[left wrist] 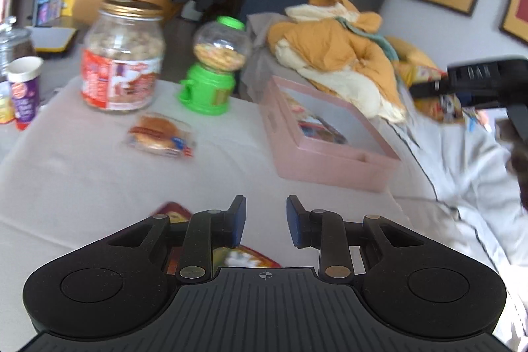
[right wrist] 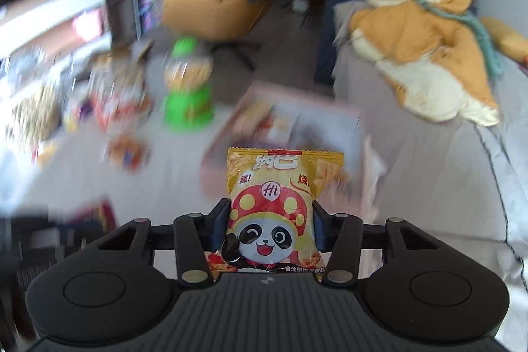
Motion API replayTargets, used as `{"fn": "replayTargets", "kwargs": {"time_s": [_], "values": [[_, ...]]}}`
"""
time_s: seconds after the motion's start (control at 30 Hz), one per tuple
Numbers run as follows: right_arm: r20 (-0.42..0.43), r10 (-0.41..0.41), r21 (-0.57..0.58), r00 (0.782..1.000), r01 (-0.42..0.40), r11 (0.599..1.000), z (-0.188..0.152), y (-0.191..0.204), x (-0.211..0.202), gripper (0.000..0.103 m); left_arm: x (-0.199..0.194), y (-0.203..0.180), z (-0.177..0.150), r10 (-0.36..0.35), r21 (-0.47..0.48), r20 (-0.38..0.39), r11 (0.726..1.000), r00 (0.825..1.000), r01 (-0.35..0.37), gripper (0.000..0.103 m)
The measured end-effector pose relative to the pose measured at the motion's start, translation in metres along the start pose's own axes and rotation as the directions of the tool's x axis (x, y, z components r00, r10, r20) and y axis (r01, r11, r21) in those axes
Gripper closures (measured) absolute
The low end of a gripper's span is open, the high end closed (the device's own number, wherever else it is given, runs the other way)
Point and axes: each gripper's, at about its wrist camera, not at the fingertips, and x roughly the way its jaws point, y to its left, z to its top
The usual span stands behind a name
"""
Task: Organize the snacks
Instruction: 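Drop rice sticks in pink box with left tool while right drops chips bag, then grasp round bread packet with left tool while right grasps red duck packet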
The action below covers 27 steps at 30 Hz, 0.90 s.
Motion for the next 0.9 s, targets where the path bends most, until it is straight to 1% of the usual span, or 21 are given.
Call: {"fn": "replayTargets", "kwargs": {"time_s": [0.07,0.1,0.13,0.17,0.23,0.3,0.37,0.43,0.5,0.6,0.67,0.73,0.83,0.87,0.9], "values": [[0.041,-0.001,0.053,0.999,-0.001,0.999,0.034,-0.012,0.014,0.051,-0.012,0.019,0.002,0.024,-0.043,0.029,0.999,0.999,-0.023,0.072],[0.041,0.01,0.067,0.999,-0.013,0.998,0.045,-0.016,0.023,0.046,-0.018,0.029,0.003,0.042,-0.063,0.044,0.997,0.998,-0.04,0.072],[0.025,0.01,0.088,1.0,-0.012,0.996,0.055,-0.019,0.033,0.036,-0.024,0.04,0.003,0.066,-0.082,0.055,0.995,0.996,-0.062,0.072],[0.015,-0.011,0.123,1.0,0.009,0.992,0.061,-0.021,0.041,0.032,-0.028,0.051,0.004,0.099,-0.1,0.06,0.991,0.993,-0.092,0.072],[0.005,-0.018,0.132,1.0,0.017,0.991,0.064,-0.015,0.054,0.03,-0.034,0.073,0.004,0.171,-0.147,0.062,0.976,0.983,-0.16,0.072],[-0.01,-0.013,0.091,1.0,0.014,0.996,0.059,0.002,0.065,0.03,-0.038,0.093,0.004,0.221,-0.2,0.059,0.958,0.973,-0.205,0.072],[-0.037,0.017,0.043,0.999,-0.015,0.999,0.053,0.027,0.08,0.029,-0.041,0.106,0.002,0.221,-0.238,0.066,0.951,0.973,-0.199,0.072],[-0.076,0.095,-0.003,0.993,-0.096,0.995,0.041,0.057,0.096,0.029,-0.043,0.114,0.0,0.218,-0.256,0.069,0.947,0.973,-0.194,0.072],[-0.126,0.192,-0.039,0.973,-0.199,0.979,0.033,0.089,0.119,0.029,-0.042,0.115,-0.002,0.204,-0.245,0.067,0.952,0.977,-0.182,0.072],[-0.187,0.308,-0.073,0.933,-0.326,0.943,0.025,0.134,0.156,0.029,-0.04,0.115,-0.008,0.174,-0.214,0.045,0.964,0.984,-0.16,0.072],[-0.183,0.341,-0.089,0.922,-0.36,0.929,0.021,0.158,0.177,0.029,-0.039,0.117,-0.013,0.144,-0.215,0.022,0.967,0.989,-0.136,0.072],[-0.187,0.365,-0.071,0.912,-0.383,0.921,0.019,0.172,0.199,0.029,-0.041,0.118,-0.019,0.126,-0.22,0.008,0.968,0.992,-0.122,0.072],[-0.246,0.384,-0.067,0.89,-0.411,0.909,0.019,0.19,0.224,0.029,-0.042,0.119,-0.024,0.113,-0.234,-0.003,0.966,0.994,-0.11,0.072],[-0.264,0.375,-0.087,0.889,-0.409,0.908,0.017,0.196,0.227,0.029,-0.043,0.119,-0.026,0.108,-0.239,-0.005,0.965,0.994,-0.106,0.072],[-0.267,0.361,-0.115,0.893,-0.402,0.909,0.015,0.201,0.227,0.029,-0.042,0.119,-0.027,0.103,-0.242,-0.006,0.965,0.995,-0.102,0.072]]}}
